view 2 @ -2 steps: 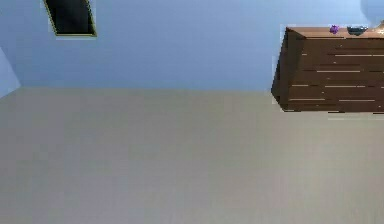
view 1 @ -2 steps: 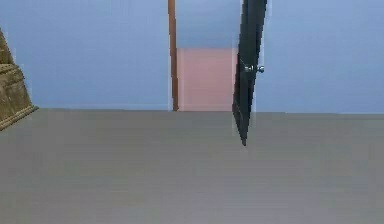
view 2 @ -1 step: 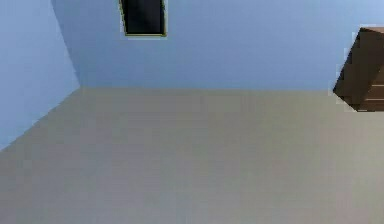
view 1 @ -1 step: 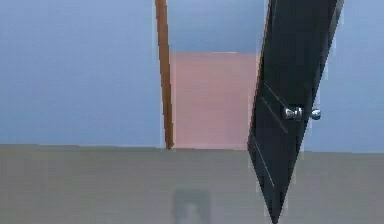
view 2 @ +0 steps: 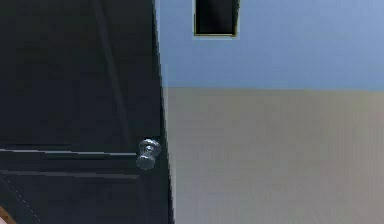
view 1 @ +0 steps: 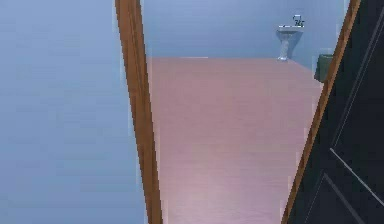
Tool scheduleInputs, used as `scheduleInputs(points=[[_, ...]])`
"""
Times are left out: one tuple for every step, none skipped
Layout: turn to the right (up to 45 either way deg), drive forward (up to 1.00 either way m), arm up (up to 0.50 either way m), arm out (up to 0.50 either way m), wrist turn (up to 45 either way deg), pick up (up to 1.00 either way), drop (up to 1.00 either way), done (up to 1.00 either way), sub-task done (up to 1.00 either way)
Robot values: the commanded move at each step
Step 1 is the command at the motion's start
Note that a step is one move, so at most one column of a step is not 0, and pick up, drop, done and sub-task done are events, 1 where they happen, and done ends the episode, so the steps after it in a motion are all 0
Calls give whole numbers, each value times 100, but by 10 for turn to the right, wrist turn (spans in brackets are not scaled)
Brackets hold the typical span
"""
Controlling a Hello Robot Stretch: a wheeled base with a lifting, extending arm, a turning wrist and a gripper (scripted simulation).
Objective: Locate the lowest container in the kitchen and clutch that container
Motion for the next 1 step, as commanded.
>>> scheduleInputs(points=[[30,0,0,0,0,0,0,0,0]])
